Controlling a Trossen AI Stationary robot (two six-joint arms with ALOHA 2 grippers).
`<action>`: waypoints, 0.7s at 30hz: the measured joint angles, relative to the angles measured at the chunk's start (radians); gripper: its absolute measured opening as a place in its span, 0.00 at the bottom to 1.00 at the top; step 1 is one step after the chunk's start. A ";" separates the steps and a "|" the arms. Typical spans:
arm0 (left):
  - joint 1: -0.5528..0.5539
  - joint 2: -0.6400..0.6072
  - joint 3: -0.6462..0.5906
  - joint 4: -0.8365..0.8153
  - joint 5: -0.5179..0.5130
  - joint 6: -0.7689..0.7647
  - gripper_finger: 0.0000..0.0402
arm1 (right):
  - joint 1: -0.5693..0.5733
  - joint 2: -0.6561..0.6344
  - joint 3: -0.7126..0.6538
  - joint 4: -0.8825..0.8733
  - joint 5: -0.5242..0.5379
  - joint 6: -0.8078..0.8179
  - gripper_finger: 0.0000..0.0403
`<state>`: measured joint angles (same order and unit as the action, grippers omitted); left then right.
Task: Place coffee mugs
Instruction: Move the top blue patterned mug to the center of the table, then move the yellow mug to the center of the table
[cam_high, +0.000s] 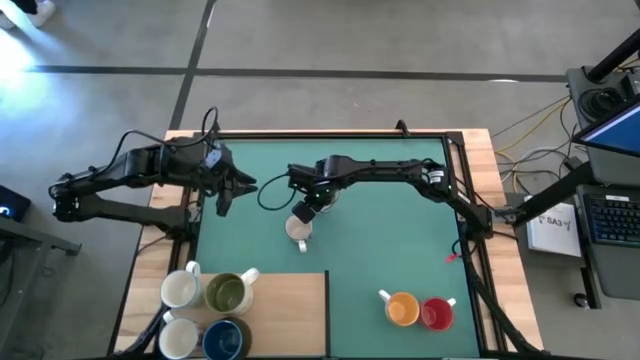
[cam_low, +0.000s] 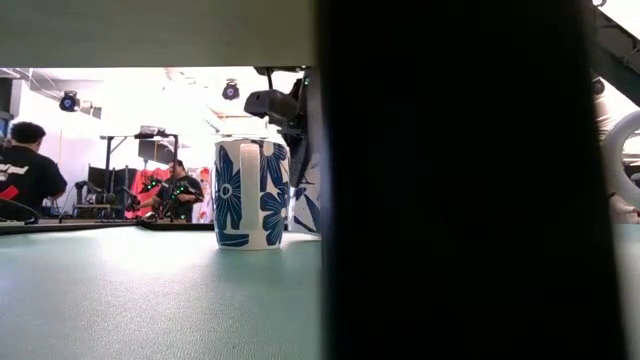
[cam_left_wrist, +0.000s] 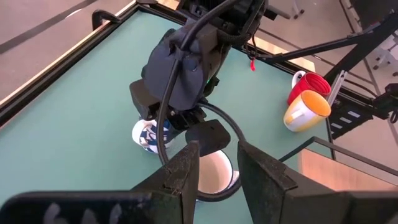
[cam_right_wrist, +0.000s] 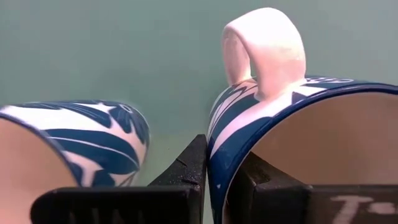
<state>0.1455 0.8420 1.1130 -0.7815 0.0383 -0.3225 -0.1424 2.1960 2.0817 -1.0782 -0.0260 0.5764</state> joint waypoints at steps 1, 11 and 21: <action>0.000 0.000 0.000 0.000 0.000 0.000 0.23 | 0.000 0.000 -0.006 0.000 0.000 0.001 0.07; 0.000 0.000 0.000 0.000 0.000 0.000 0.23 | 0.001 -0.001 -0.019 0.018 0.003 0.006 0.14; 0.000 0.000 0.000 -0.004 0.001 0.000 0.23 | 0.003 -0.004 0.081 -0.041 0.002 0.010 0.30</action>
<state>0.1455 0.8417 1.1126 -0.7858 0.0394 -0.3229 -0.1390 2.1918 2.1628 -1.1194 -0.0237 0.5864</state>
